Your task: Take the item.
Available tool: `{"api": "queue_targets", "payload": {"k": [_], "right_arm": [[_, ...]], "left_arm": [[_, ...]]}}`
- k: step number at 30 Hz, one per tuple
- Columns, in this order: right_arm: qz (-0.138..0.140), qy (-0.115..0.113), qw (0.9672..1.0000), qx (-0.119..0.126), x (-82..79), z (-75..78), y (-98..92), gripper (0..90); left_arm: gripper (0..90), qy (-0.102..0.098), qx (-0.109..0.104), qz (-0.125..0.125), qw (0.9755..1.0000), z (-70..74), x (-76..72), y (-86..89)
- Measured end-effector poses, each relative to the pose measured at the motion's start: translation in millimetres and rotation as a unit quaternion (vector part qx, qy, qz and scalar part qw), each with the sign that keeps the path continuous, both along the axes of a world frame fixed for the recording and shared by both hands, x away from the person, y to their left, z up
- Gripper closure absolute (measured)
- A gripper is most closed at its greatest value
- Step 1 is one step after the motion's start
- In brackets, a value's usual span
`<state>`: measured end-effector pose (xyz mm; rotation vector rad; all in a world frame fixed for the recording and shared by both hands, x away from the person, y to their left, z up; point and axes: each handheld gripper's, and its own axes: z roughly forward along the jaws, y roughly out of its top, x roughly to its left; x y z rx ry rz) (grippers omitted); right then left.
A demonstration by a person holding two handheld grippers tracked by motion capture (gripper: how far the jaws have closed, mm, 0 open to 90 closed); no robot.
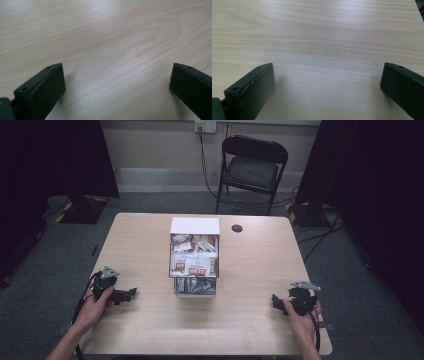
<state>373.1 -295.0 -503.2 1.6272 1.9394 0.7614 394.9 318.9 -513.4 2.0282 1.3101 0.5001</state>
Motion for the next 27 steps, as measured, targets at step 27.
{"api": "queue_targets", "payload": {"k": [27], "right_arm": [[0.032,-0.027,0.9983,0.041,-2.2,16.4,10.6,19.6]], "left_arm": [[0.0,0.0,0.0,0.0,1.0,0.0,0.0,0.0]]}}
